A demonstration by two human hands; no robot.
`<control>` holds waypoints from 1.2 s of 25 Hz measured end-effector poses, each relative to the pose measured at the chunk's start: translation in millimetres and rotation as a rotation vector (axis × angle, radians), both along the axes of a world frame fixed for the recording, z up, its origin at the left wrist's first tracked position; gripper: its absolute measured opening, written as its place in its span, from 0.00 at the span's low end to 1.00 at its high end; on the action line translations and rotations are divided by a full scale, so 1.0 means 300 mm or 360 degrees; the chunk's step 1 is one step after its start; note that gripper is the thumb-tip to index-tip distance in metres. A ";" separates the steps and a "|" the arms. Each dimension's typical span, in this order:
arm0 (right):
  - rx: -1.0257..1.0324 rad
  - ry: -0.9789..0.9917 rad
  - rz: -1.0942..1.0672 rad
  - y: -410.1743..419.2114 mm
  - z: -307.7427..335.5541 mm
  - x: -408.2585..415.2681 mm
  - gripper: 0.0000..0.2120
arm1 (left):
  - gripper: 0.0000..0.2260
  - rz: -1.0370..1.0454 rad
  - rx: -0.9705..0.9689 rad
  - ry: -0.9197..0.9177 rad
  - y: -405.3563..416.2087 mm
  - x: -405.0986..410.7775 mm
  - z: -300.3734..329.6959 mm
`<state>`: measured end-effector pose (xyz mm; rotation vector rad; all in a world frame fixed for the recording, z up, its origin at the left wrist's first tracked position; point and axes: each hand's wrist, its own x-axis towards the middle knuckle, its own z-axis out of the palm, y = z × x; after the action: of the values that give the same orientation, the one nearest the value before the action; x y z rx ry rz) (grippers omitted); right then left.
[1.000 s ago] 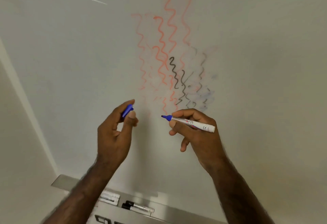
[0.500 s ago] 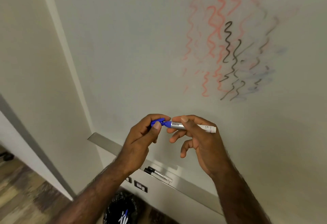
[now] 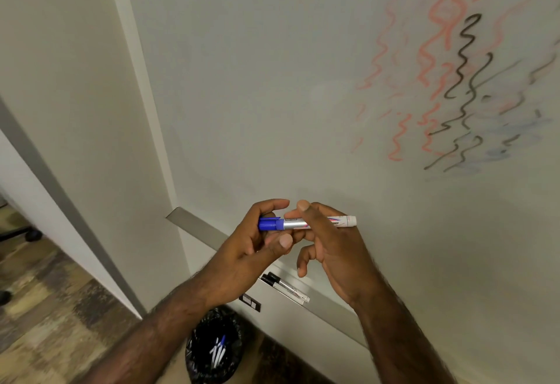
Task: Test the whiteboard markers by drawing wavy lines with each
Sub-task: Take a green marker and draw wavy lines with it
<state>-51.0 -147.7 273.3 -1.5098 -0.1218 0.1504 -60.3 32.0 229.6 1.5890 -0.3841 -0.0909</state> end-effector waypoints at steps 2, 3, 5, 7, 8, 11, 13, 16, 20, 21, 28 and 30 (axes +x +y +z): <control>-0.0002 0.0019 -0.0021 0.037 -0.013 0.012 0.14 | 0.27 0.0042 0.0019 0.0019 0.022 0.016 -0.023; -0.0004 0.0036 -0.0021 0.055 -0.023 0.018 0.14 | 0.27 0.0062 0.0033 0.0025 0.032 0.023 -0.035; 0.0002 0.0081 -0.0013 0.086 -0.051 0.032 0.14 | 0.27 0.0098 0.0074 0.0050 0.057 0.037 -0.056; 0.0041 0.0134 -0.0006 0.109 -0.088 0.055 0.14 | 0.28 0.0090 0.0131 0.0089 0.088 0.062 -0.075; 0.0074 0.0175 -0.0006 0.117 -0.110 0.068 0.15 | 0.29 0.0064 0.0186 0.0110 0.105 0.077 -0.086; 0.0079 0.0301 0.0077 0.134 -0.194 0.103 0.16 | 0.32 0.0009 0.0505 0.0156 0.161 0.123 -0.143; -0.0061 0.0406 0.0165 0.158 -0.278 0.109 0.16 | 0.35 -0.0003 0.0665 0.0190 0.213 0.138 -0.209; -0.0466 0.0540 0.0268 0.212 -0.418 0.099 0.17 | 0.35 0.0056 0.0769 0.0248 0.279 0.138 -0.296; -0.0780 0.0651 0.0385 0.292 -0.632 0.077 0.14 | 0.36 0.0142 0.0802 0.0314 0.350 0.124 -0.384; -0.0823 0.0668 0.0418 0.311 -0.677 0.074 0.14 | 0.34 0.0148 0.0814 0.0308 0.362 0.119 -0.397; -0.1169 0.0675 0.0637 0.385 -0.847 0.118 0.32 | 0.29 0.0249 0.0892 0.0336 0.419 0.127 -0.430; -0.1270 0.0635 0.0594 0.356 -0.869 0.123 0.33 | 0.29 0.0262 0.0904 0.0316 0.412 0.134 -0.428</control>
<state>-14.2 -40.8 12.8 -2.2004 -0.0169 0.8766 -20.2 155.7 101.2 2.1425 -0.0676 -0.2459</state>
